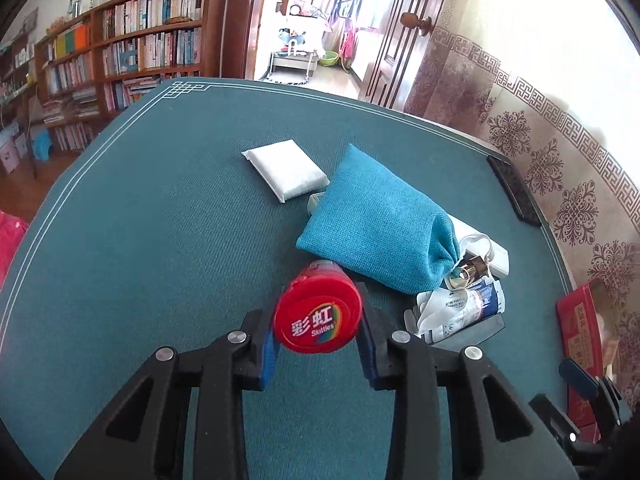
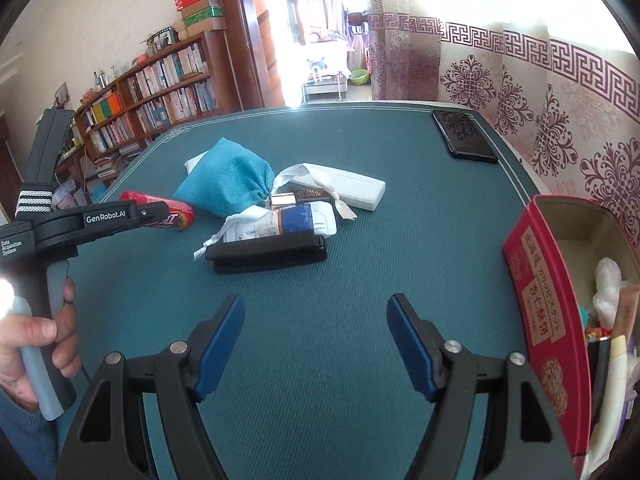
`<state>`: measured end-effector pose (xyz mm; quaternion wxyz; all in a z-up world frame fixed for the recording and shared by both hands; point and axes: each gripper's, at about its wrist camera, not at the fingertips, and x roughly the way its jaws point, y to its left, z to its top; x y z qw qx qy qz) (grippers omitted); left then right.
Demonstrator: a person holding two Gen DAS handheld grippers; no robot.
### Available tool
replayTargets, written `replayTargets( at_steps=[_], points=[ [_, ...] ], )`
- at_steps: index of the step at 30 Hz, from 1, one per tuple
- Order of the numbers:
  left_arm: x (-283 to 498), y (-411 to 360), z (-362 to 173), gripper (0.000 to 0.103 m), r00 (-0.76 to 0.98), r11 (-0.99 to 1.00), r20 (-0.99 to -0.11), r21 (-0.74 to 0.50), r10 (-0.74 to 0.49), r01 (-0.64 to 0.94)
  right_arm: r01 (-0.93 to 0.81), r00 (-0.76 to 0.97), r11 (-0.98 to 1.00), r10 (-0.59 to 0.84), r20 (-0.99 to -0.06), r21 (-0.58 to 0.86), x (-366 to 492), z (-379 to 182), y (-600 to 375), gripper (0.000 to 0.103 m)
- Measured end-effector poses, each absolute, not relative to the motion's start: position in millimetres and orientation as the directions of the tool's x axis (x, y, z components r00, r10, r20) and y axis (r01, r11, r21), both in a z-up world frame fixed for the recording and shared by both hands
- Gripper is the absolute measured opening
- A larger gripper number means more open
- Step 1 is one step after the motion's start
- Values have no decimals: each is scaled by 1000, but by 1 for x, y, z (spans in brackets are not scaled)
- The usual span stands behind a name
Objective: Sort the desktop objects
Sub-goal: 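Grasp the red spray can with the left tool while the right tool grasps the teal cloth bag, then carry both items to the tin box and open the right tool to drop the bag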
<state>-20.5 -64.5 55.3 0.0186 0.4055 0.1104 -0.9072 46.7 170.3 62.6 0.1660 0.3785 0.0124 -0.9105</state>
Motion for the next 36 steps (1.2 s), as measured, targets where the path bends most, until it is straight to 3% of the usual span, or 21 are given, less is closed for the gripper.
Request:
replayTargets(
  at_steps=[13,21,30,34,35,36],
  points=[
    [-22,-89,58,34,-688,-956,-723,-242,62,169,543,-653,-833,-338,-678,-108,-12,56,78,83],
    [-22,-103,57,34,-689,-941,-722,-272,61,202,588,-646,-780,-296,-704,-212,-48,45,45,83],
    [-26,-103,51,34,-679,-938,-731,-281,71,204,609,-509,-793,-399,-763,8,-74,37,45,85],
    [-25,-102,52,34,-681,-937,-728,-282,71,204,619,-518,-786,-415,-748,7,-64,43,44,57],
    [-26,-101,52,34,-682,-938,-728,-281,71,203,623,-509,-782,-428,-746,24,-62,46,45,55],
    [-26,-101,52,34,-682,-939,-728,-280,71,201,617,-515,-786,-428,-743,25,-60,47,46,37]
  ],
)
